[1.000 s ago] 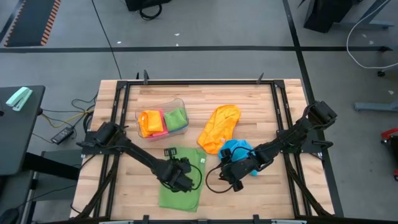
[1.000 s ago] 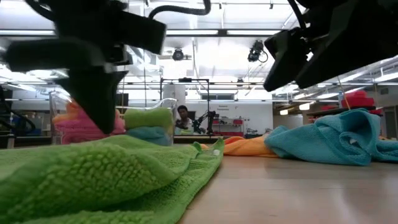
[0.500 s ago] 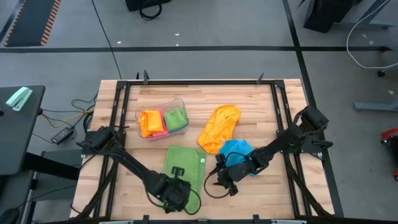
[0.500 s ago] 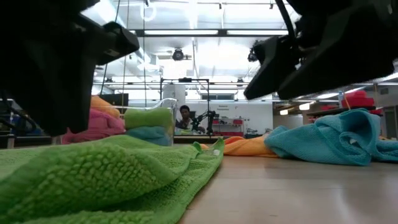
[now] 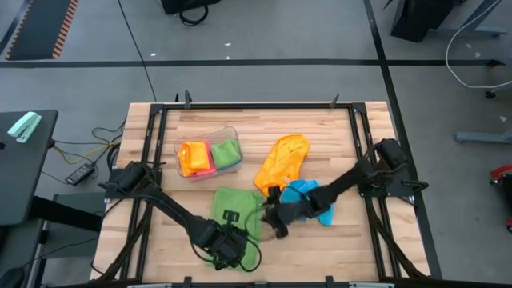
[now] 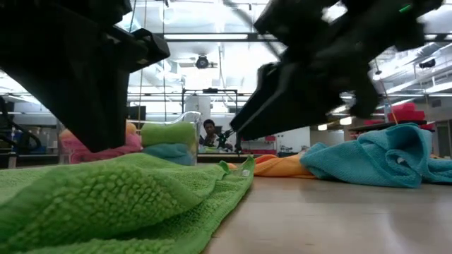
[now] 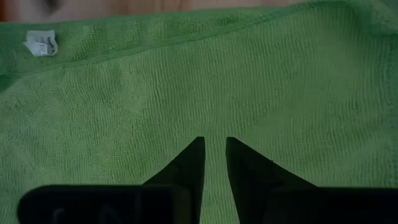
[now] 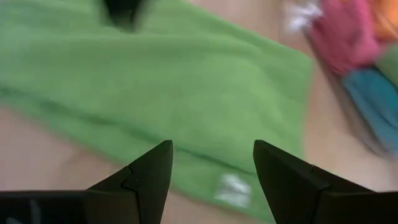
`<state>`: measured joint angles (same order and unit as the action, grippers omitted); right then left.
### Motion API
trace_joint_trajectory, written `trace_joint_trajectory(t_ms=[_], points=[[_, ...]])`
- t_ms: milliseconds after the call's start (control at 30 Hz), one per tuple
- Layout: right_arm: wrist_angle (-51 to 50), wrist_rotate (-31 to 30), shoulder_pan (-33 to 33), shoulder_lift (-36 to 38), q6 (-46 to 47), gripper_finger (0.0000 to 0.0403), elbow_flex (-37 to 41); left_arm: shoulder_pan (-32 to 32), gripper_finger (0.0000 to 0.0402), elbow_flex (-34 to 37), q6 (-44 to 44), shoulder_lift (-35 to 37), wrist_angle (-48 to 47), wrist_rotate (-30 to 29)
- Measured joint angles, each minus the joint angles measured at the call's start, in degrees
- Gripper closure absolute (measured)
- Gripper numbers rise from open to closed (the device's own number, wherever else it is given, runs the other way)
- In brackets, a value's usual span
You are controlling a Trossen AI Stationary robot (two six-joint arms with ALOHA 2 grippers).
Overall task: Fold microfiber towels
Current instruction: Fold the green microfiber towel
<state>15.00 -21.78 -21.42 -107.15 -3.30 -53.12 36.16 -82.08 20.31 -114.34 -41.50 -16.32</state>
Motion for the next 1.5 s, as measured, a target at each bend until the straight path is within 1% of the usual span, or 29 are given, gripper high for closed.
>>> trace_joint_trajectory(t_ms=[100, 200, 333, 433, 600, 800, 1000, 1200, 1400, 1500], points=[[-0.2, 0.3, 4.1, -0.1, 2.8, 0.0169, 0.0, 0.0, 0.0324, 0.0, 0.0, 0.0, 0.0, 0.0], [-0.5, 0.8, 6.5, -0.1, 1.6, 0.017, 0.0, 0.1, 0.0322, 0.0, 0.0, 0.0, -0.1, 0.0], [1.5, 2.6, 7.5, -1.1, 0.1, 0.0176, 0.0, 0.1, 0.0327, 0.0, 0.0, 0.0, -0.3, 0.0], [4.4, 4.3, 7.9, -3.6, 0.1, 0.0184, 0.1, 0.0, 0.033, 0.0, 0.0, 0.0, -0.4, 0.0], [6.8, 2.2, 8.0, -7.4, 0.7, 0.0194, 0.1, 0.1, 0.0326, 0.0, 1.5, 0.0, -0.5, 0.0], [6.9, 1.6, 8.7, -7.7, 1.8, 0.0214, 0.0, 0.1, 0.0323, 0.0, 1.5, 0.0, -0.5, 0.0], [6.9, 1.5, 8.9, -7.7, 2.4, 0.0253, 0.0, 0.1, 0.033, 0.0, 1.5, 0.0, -0.6, 0.0], [7.3, 1.5, 9.5, -7.7, 4.0, 0.0296, 0.0, 0.1, 0.0325, 0.0, 1.5, 0.0, -0.5, 0.0], [7.3, 1.5, 10.0, -7.7, 5.2, 0.0356, 0.0, 0.0, 0.0323, 0.0, 1.5, 0.0, -0.5, 0.0], [7.3, 1.5, 10.1, -7.7, 5.2, 0.0379, 0.0, 0.0, 0.0327, 0.0, 1.5, 0.0, -0.5, 0.0]])
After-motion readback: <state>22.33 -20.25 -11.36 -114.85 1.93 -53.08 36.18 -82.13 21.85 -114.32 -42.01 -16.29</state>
